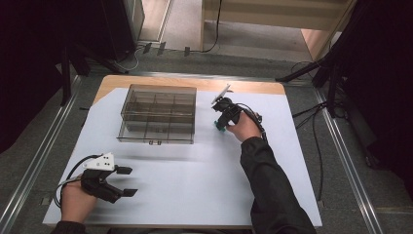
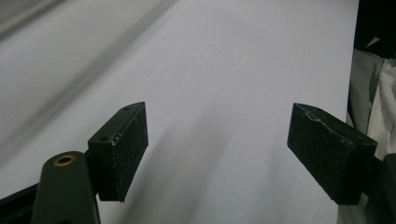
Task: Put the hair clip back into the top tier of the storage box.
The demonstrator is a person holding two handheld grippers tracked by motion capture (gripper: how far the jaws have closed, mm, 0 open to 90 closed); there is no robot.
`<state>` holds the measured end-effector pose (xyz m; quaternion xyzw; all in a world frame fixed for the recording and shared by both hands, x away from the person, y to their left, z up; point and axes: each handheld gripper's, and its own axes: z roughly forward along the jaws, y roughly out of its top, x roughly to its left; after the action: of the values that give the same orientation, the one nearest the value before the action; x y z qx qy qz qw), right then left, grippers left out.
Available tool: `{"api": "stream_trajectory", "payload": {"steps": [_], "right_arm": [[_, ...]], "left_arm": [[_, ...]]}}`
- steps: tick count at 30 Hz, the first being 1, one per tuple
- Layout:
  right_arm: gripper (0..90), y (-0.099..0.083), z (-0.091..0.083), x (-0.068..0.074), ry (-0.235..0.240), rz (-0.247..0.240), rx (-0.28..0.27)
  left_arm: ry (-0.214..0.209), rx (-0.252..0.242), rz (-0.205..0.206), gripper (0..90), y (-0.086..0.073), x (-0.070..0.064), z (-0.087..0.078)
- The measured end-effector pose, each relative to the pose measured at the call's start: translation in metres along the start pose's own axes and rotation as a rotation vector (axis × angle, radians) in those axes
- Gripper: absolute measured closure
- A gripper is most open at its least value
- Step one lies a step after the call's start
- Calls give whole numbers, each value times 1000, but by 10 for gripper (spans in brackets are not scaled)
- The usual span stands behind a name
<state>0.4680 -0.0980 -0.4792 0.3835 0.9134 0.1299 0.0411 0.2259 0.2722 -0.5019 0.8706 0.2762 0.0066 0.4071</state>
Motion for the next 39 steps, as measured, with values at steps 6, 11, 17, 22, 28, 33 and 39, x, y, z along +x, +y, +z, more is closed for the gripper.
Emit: {"api": "stream_trajectory", "payload": {"steps": [6,11,17,22,28,33,39], "right_arm": [[777,-2,-2,1,14,4,14],[777,-3,-8,1,13,-2,0],[777,-5,-16,4,15,-5,-21],[777,-8,-19,3,33,-7,-26],[777,-12,-21,2,41,2,-36],[776,-16,-25,1,39,2,-54],[776,-21,-32,3,44,-7,-70]], "left_arm": [[-3,-1,2,213,2,0,1],[-6,2,7,214,3,1,3],[-14,7,12,213,5,2,4],[-20,9,17,213,7,4,6],[-30,11,24,213,10,5,9],[-38,14,26,213,13,6,12],[-62,30,22,212,17,9,18]]}}
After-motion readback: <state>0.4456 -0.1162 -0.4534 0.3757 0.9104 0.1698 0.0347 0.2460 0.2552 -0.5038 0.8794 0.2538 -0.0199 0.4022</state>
